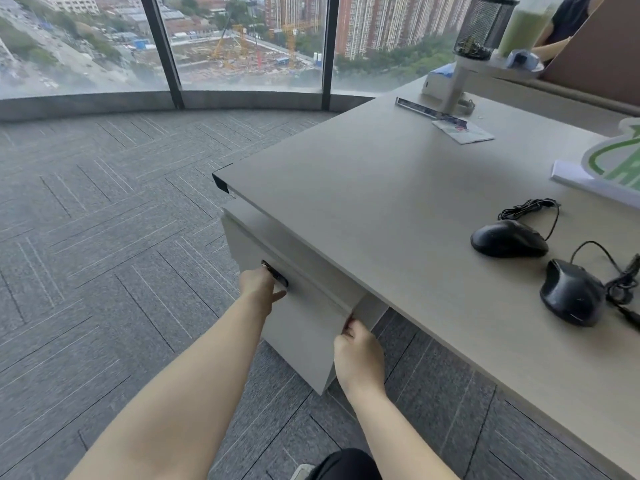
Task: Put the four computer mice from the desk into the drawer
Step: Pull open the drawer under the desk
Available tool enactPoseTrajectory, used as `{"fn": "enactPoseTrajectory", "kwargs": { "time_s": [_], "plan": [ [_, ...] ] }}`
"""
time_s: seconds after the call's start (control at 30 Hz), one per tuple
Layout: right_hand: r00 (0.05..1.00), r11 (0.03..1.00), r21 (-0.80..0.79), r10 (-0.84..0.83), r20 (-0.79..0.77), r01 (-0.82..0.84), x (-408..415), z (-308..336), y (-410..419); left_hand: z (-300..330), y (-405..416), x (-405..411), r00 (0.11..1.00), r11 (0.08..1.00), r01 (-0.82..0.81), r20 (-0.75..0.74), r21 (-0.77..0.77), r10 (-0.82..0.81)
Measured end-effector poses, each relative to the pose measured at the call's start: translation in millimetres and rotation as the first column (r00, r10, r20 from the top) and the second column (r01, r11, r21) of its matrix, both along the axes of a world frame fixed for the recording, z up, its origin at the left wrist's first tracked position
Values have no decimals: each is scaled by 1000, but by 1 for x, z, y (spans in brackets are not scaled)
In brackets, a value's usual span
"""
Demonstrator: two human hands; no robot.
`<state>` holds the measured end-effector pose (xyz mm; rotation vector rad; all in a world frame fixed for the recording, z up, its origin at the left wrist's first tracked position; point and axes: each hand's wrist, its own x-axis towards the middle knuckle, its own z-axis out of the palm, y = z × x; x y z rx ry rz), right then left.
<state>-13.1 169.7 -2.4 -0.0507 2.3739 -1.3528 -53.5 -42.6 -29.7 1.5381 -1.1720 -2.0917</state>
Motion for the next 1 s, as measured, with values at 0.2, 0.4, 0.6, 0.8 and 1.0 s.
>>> {"fn": "enactPoseTrajectory", "kwargs": {
  "time_s": [0.2, 0.4, 0.6, 0.8, 1.0],
  "plan": [
    [981, 980, -35, 195, 10, -195, 50, 15, 13, -2, -7, 77, 999, 999, -51, 7, -17, 51],
    [913, 919, -46, 395, 99, -392, 106, 10, 12, -5, -17, 172, 993, 992, -121, -18, -28, 120],
    [815, 824, -29, 565, 133, -566, 163, 4, -5, -11, -33, 257, 986, 984, -163, 25, -74, 165],
    [733, 737, 15, 669, 126, -675, 199, 0, -16, -10, -39, 309, 984, 977, -160, 58, -138, 169],
    [751, 749, 60, 659, 33, -660, 198, 11, -11, 11, -28, 319, 922, 883, 54, 362, -466, 135]
  ]
}}
